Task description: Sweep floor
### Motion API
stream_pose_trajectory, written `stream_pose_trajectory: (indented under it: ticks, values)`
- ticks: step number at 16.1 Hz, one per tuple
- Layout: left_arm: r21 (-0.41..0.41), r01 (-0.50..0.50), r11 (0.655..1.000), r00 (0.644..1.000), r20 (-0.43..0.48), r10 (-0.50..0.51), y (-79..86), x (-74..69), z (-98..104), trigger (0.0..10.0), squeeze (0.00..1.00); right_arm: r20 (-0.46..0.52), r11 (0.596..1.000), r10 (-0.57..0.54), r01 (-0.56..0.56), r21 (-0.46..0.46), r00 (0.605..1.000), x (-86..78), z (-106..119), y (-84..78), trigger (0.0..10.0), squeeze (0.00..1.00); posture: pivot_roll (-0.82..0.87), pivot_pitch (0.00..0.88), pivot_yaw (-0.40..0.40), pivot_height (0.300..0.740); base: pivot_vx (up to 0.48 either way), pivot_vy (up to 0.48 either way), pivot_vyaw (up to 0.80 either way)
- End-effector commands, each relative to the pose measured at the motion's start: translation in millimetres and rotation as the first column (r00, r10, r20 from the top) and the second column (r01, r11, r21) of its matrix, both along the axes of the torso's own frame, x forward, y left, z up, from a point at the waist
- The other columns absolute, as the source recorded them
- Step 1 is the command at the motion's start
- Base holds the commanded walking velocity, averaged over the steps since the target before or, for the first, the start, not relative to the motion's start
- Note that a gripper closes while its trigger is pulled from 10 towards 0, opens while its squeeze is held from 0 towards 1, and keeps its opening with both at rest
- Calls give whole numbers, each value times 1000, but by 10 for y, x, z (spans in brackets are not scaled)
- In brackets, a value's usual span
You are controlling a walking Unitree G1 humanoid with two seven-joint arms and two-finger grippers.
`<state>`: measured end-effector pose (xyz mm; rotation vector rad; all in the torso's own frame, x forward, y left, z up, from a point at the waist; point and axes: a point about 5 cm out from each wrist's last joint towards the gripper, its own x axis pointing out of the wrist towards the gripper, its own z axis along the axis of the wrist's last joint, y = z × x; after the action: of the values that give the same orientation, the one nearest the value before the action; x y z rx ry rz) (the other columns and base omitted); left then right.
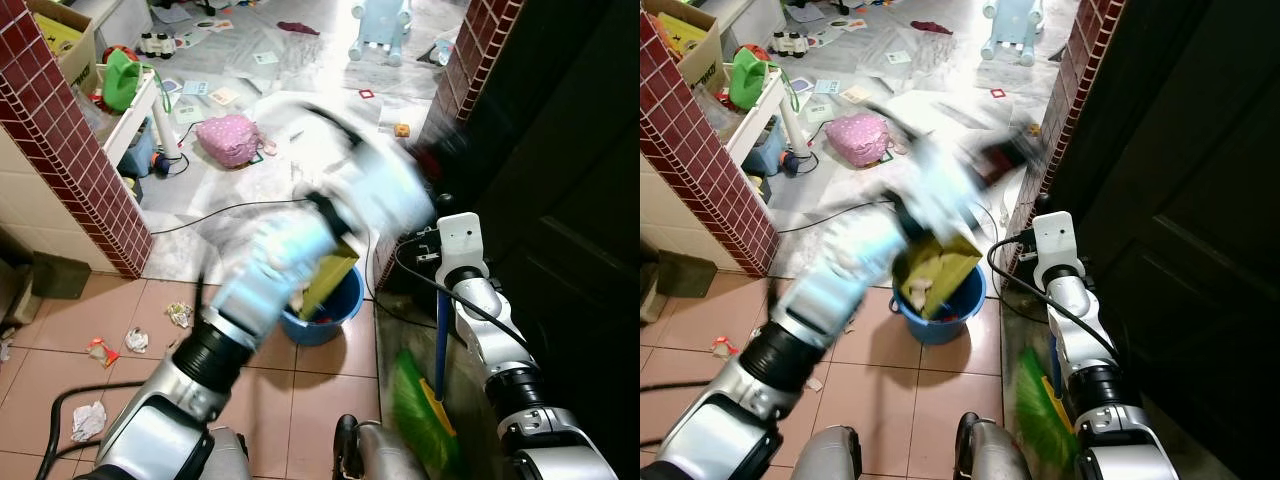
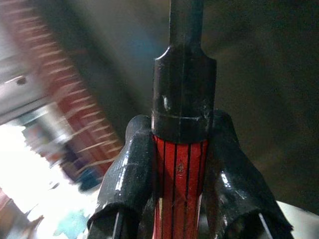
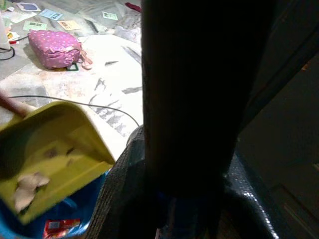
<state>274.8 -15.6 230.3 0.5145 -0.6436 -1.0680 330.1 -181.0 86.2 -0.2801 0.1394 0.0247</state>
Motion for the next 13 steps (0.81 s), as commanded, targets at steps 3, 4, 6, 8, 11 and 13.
stream_pose_trajectory:
  ticks: [3,4,6,8,11,13]
  values:
    - [144,46,988,998,24,-50,-82,-91,-145,10000,0,13,1000,5,-5,-1,1000,0,24,-16,10000,0,-8,126,-32,740,0,0,0]
    - [135,45,990,999,20,-48,-83,-94,-132,10000,0,13,1000,7,-7,-1,1000,1,27,-17,10000,0,-9,129,-35,740,0,0,0]
    - [112,28,993,999,15,-30,-77,-81,-112,10000,0,12,1000,11,-11,-2,1000,4,26,-19,10000,0,-8,128,-38,740,0,0,0]
    - [70,8,998,999,49,-11,-55,-65,6,10000,0,15,1000,14,-14,-3,1000,18,39,-7,10000,0,-8,127,-41,740,0,0,0]
    - [-65,-73,995,991,111,80,37,7,309,10000,0,18,1000,15,-15,-4,1000,21,43,-10,10000,0,-10,126,-45,740,0,0,0]
    - [-221,-178,959,973,108,205,202,109,580,10000,0,16,1000,16,-16,-5,1000,20,39,-14,10000,0,-8,123,-47,740,0,0,0]
